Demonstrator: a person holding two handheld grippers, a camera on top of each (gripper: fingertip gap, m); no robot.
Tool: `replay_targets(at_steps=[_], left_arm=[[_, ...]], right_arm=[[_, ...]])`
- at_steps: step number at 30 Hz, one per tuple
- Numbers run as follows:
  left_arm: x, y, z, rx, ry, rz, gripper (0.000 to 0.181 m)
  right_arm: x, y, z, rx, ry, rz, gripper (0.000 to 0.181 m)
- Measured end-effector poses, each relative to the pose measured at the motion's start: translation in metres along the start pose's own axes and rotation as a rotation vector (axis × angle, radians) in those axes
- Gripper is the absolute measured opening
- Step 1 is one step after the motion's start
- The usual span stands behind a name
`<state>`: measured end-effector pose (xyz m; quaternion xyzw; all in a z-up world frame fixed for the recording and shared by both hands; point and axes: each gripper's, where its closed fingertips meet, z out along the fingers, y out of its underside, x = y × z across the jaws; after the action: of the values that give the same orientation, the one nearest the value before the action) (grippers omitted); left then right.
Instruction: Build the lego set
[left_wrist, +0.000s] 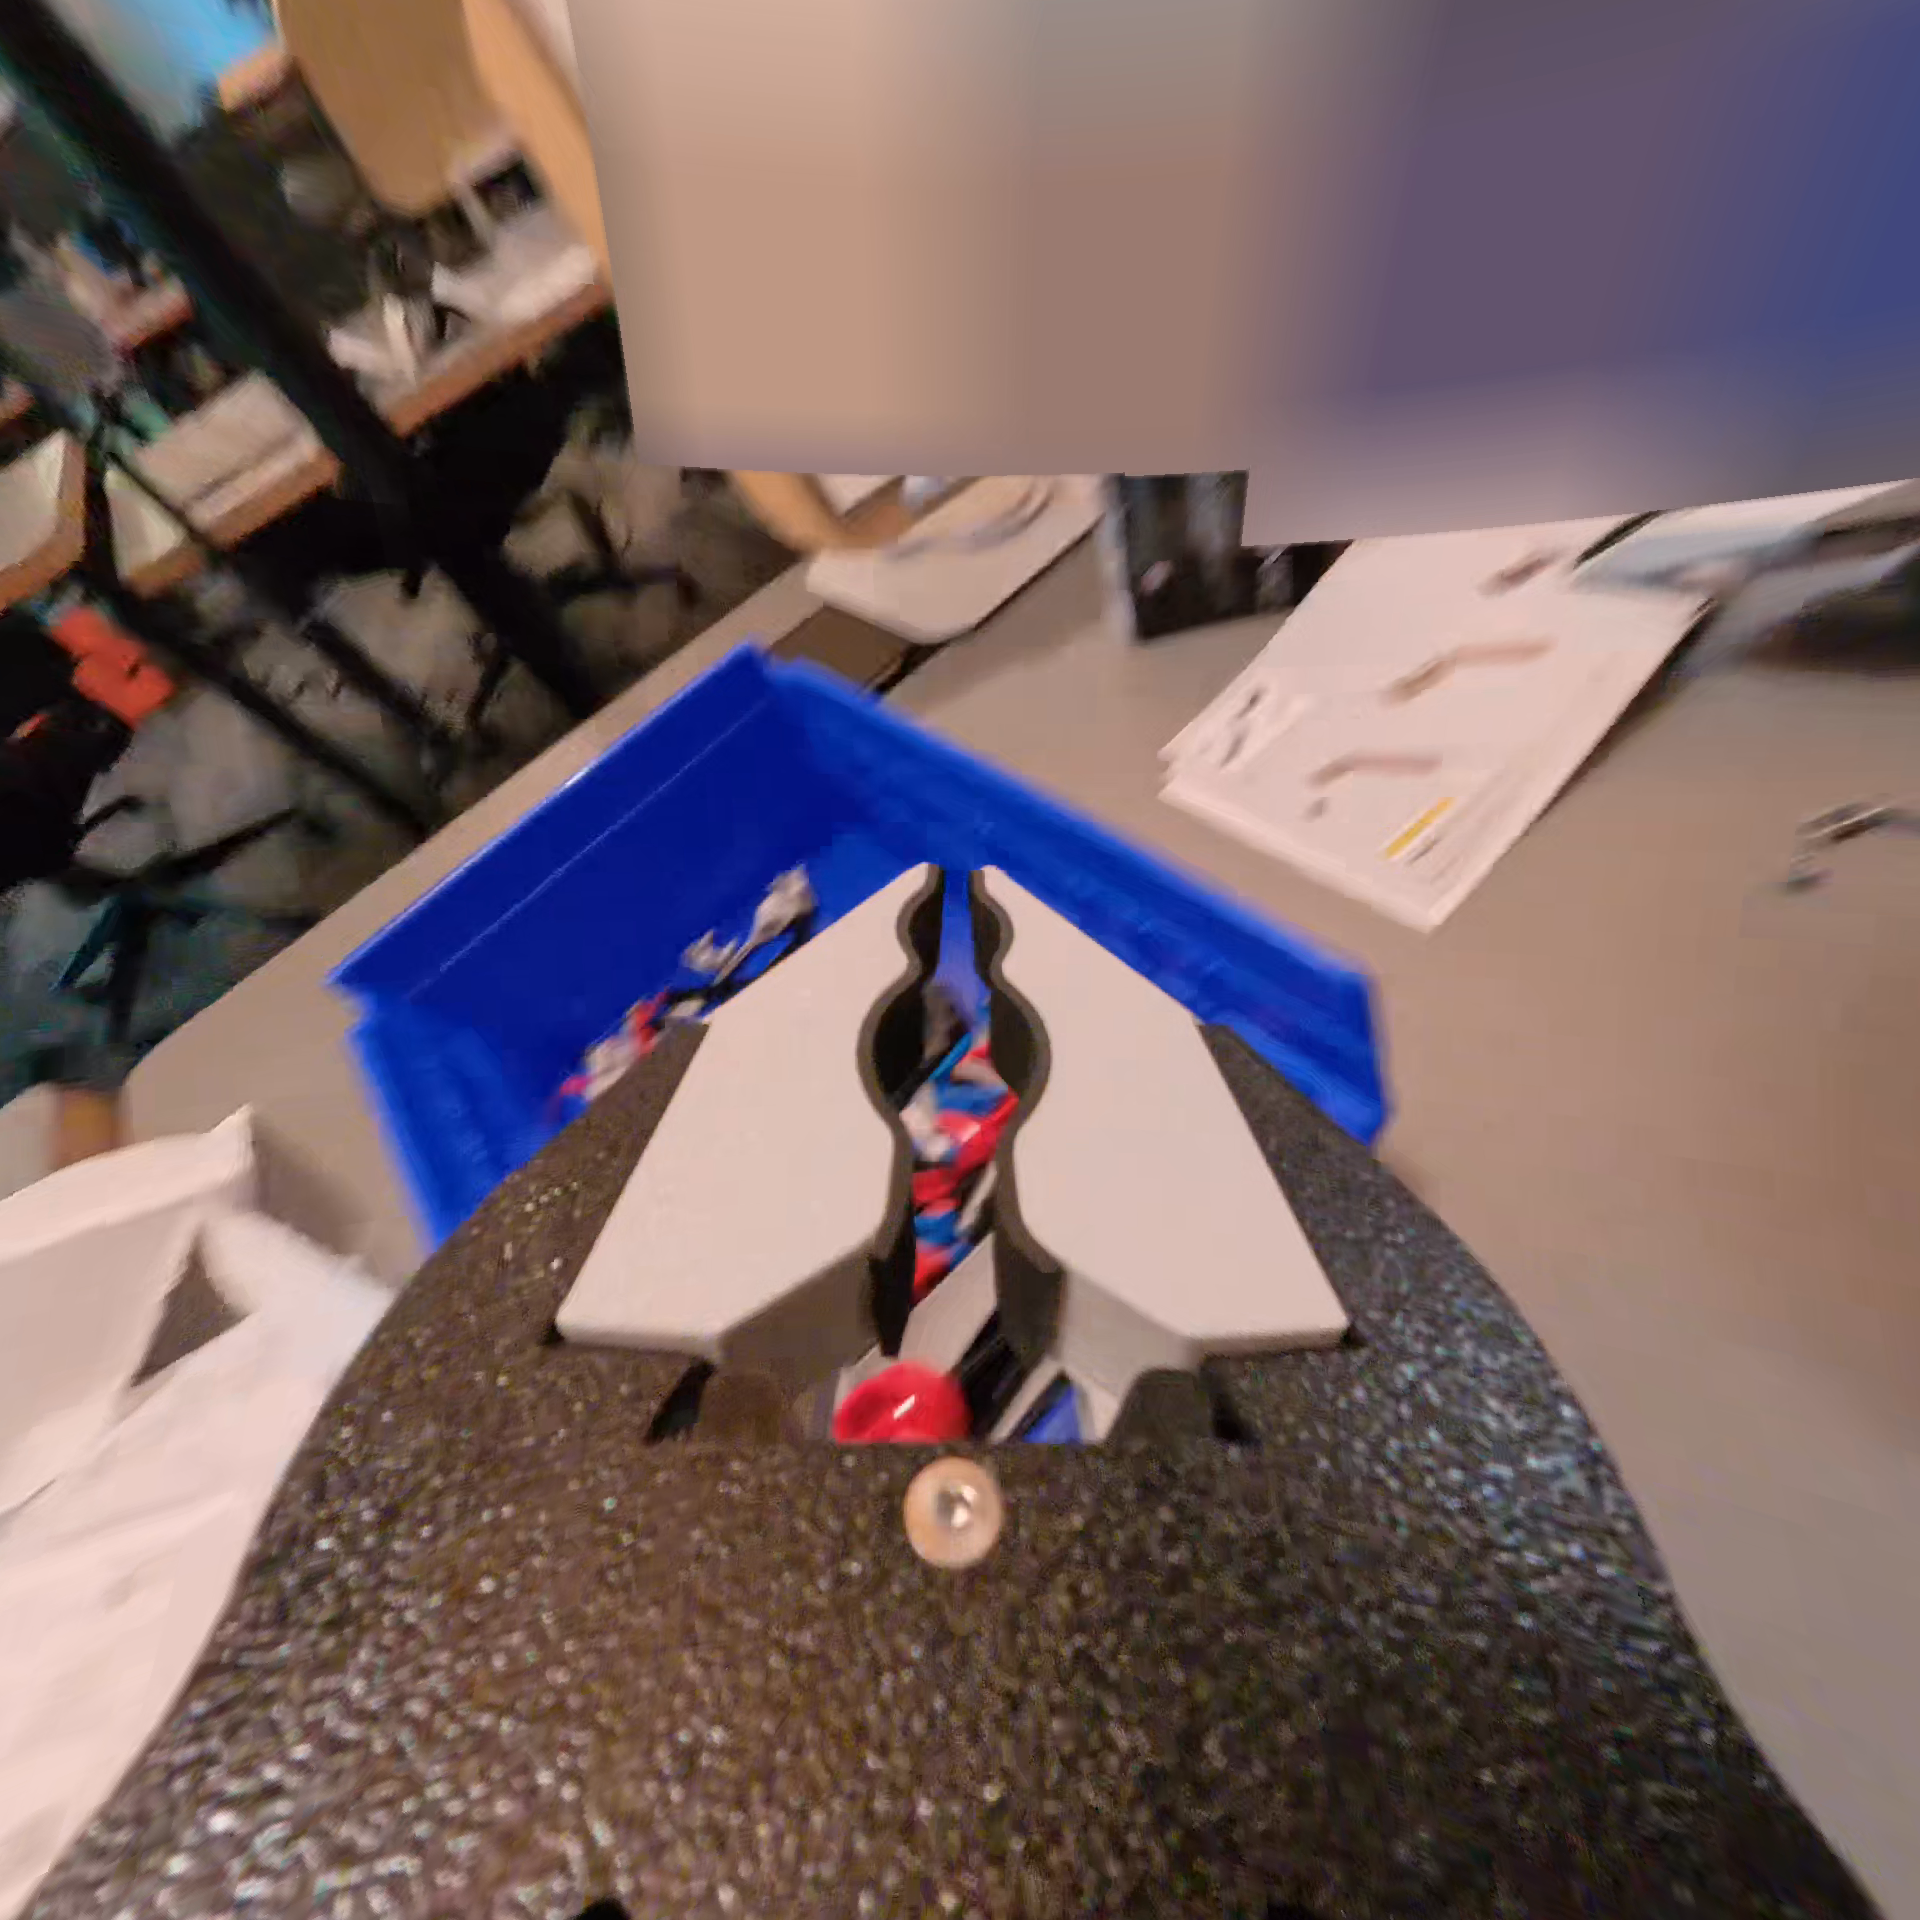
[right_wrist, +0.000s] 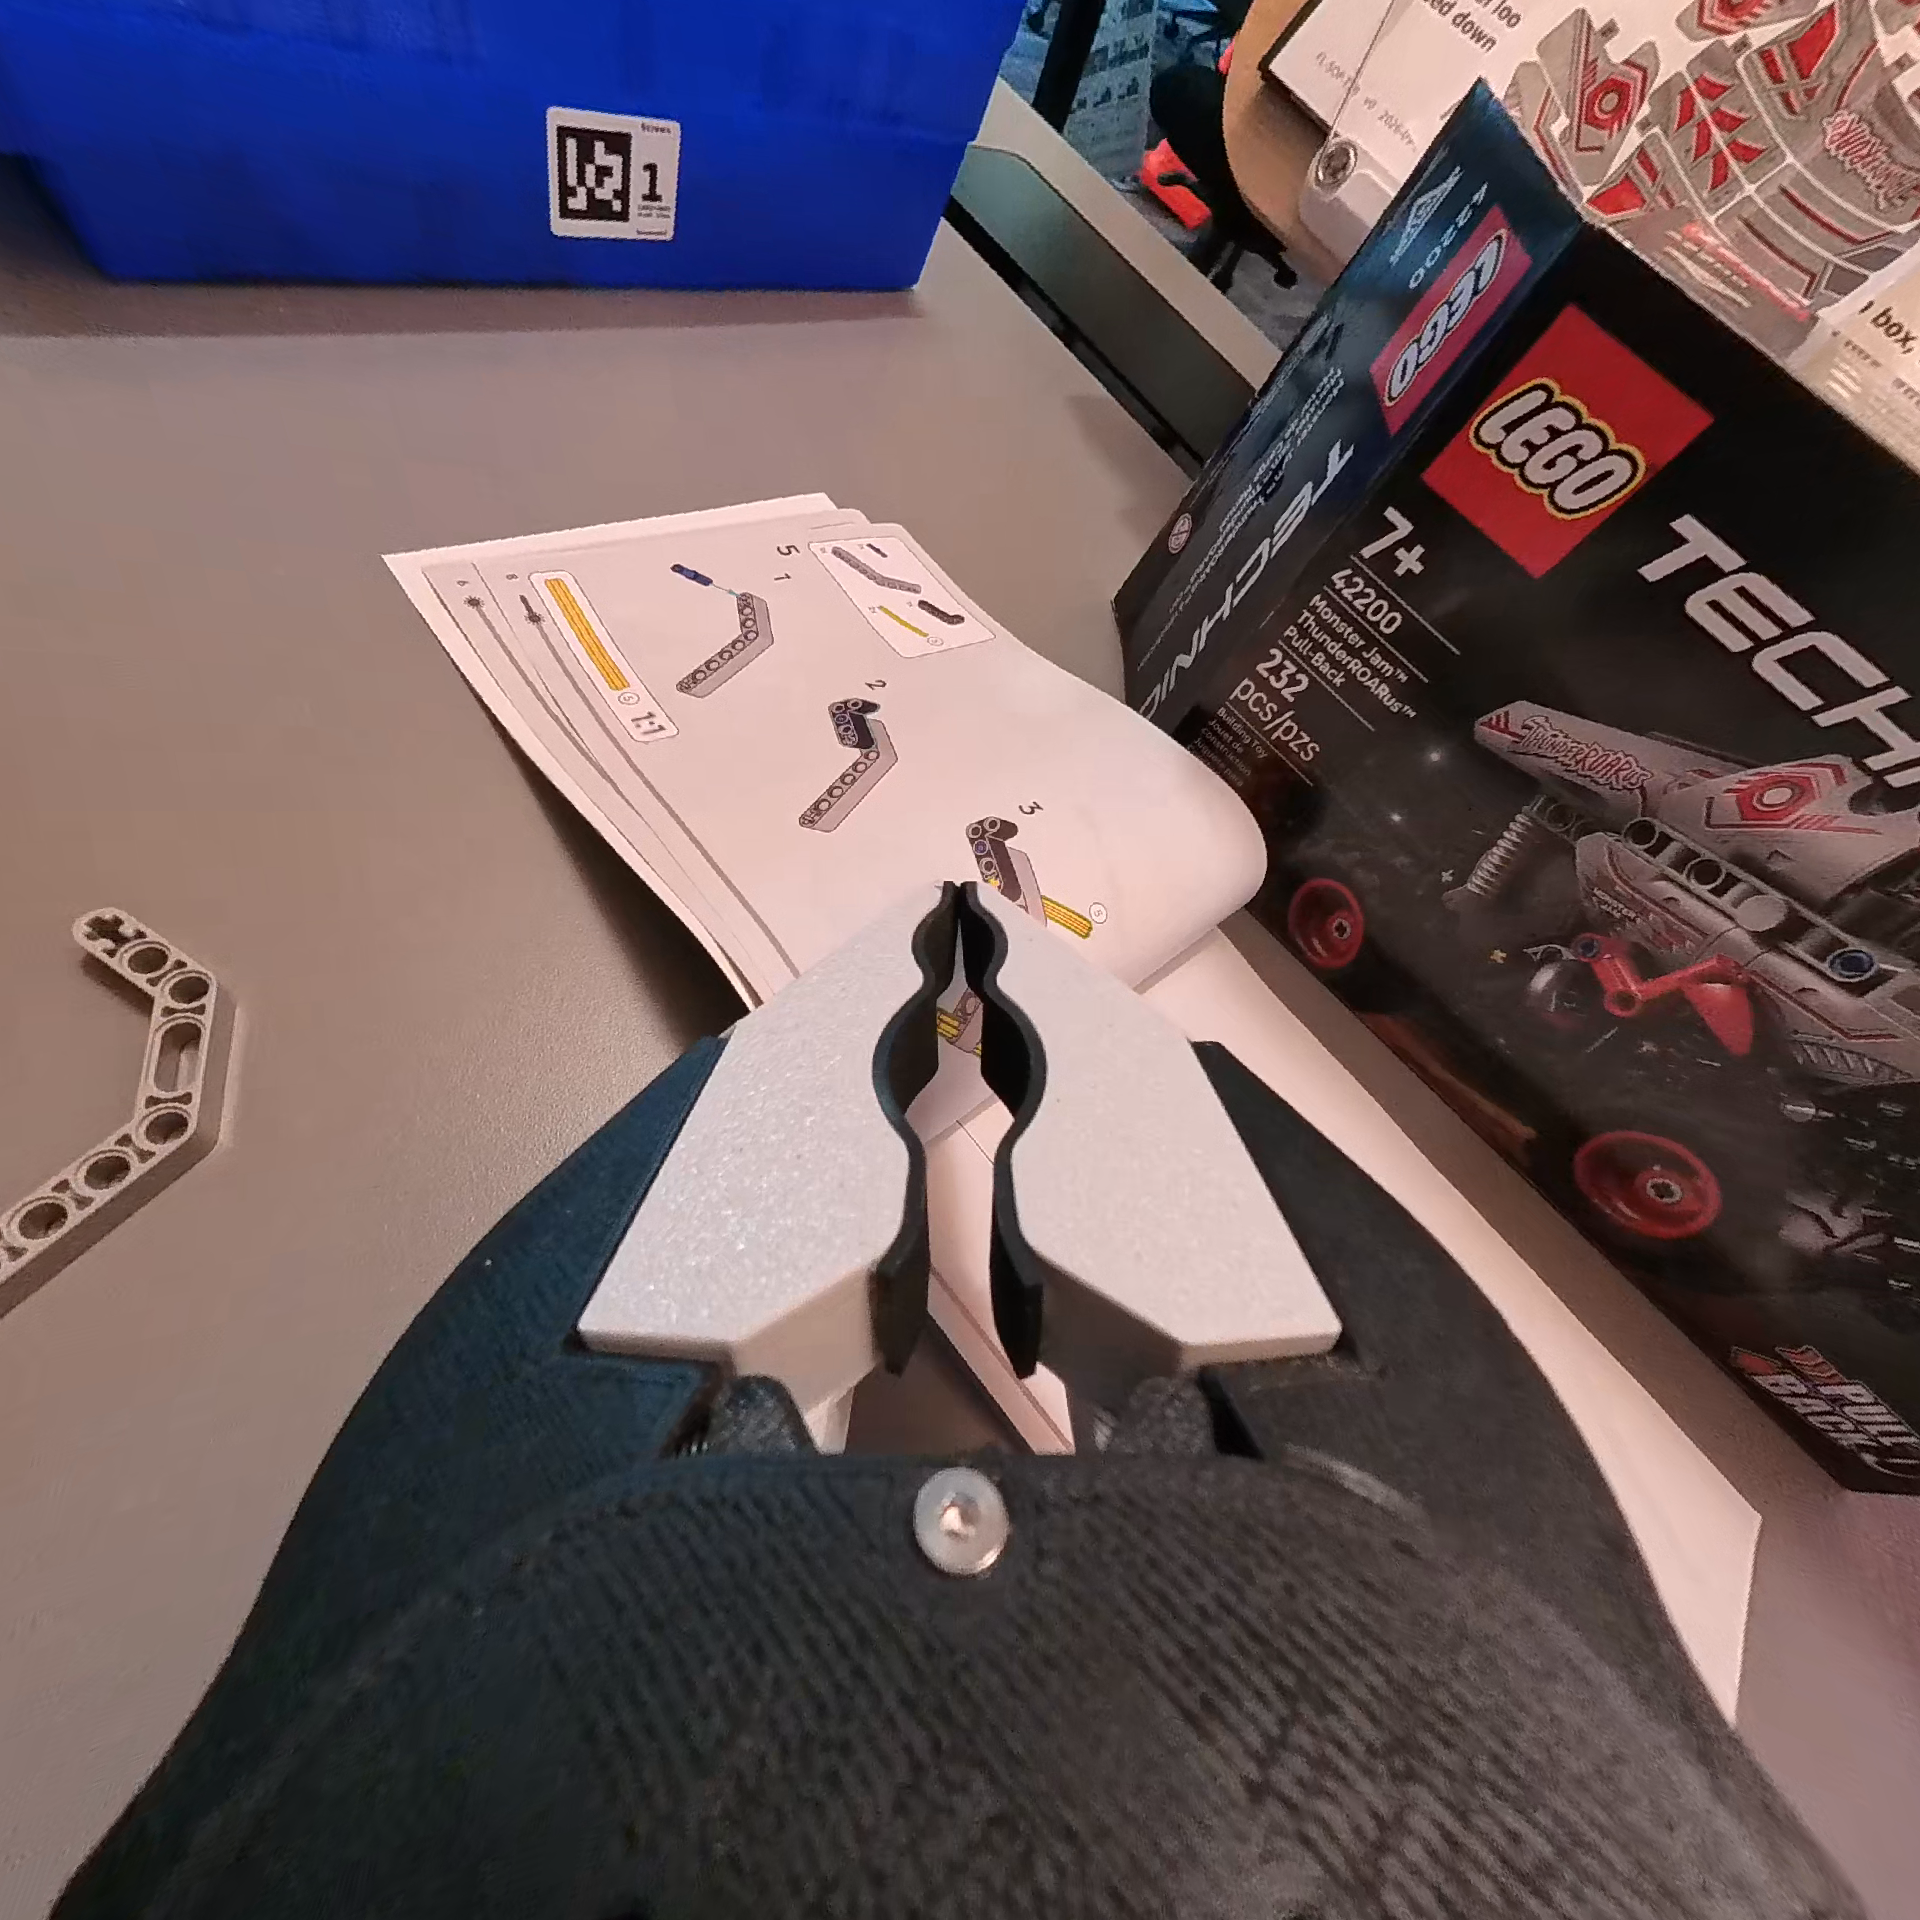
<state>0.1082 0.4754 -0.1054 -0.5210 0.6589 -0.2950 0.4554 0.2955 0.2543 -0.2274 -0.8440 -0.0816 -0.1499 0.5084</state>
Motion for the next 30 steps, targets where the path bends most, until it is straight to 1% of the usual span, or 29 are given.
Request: replay_targets(at_steps=[3, 5, 7, 8, 9, 11, 14, 16, 18, 21, 24, 28, 30], left_arm=[[-0.037, 0.023, 0.003, -0.204, 0.012, 0.024, 0.012], [-0.061, 0.036, 0.009, -0.343, 0.024, 0.036, 0.024], [-0.095, 0.036, 0.019, -0.395, -0.059, 0.02, 0.027], [-0.104, 0.035, 0.025, -0.405, -0.065, -0.004, 0.029], [-0.106, 0.035, 0.031, -0.41, -0.04, -0.044, 0.03], [-0.099, 0.034, 0.043, -0.421, 0.028, -0.104, 0.033], [-0.08, 0.036, 0.059, -0.435, 0.108, -0.09, 0.04], [-0.056, 0.046, 0.063, -0.475, 0.227, -0.1, 0.044], [-0.041, 0.062, 0.064, -0.549, 0.306, -0.106, 0.047], [-0.037, 0.081, 0.067, -0.643, 0.311, -0.083, 0.048], [-0.024, 0.093, 0.066, -0.713, 0.369, -0.055, 0.05], [-0.015, 0.111, 0.061, -0.807, 0.411, -0.012, 0.073], [-0.01, 0.115, 0.059, -0.826, 0.445, 0.006, 0.072]], right_arm=[[0.002, 0.0, 0.0, 0.001, 0.003, 0.014, 0.0], [0.003, 0.001, 0.0, -0.002, 0.006, 0.024, 0.0], [0.005, 0.001, 0.001, -0.004, 0.01, 0.034, 0.0], [0.006, 0.001, 0.001, -0.004, 0.012, 0.039, 0.0], [0.006, 0.001, 0.001, -0.005, 0.012, 0.042, 0.0], [0.007, 0.002, 0.001, -0.009, 0.018, 0.049, 0.0], [0.009, 0.002, 0.002, -0.013, 0.023, 0.058, 0.0], [0.01, 0.003, 0.002, -0.018, 0.024, 0.07, 0.0], [0.011, 0.004, 0.003, -0.024, 0.023, 0.078, 0.0], [0.011, 0.004, 0.003, -0.025, 0.026, 0.074, 0.0], [0.01, 0.005, 0.004, -0.03, 0.031, 0.06, 0.0], [0.008, 0.006, 0.005, -0.042, 0.032, 0.043, 0.0], [0.008, 0.007, 0.005, -0.048, 0.031, 0.04, 0.0]])
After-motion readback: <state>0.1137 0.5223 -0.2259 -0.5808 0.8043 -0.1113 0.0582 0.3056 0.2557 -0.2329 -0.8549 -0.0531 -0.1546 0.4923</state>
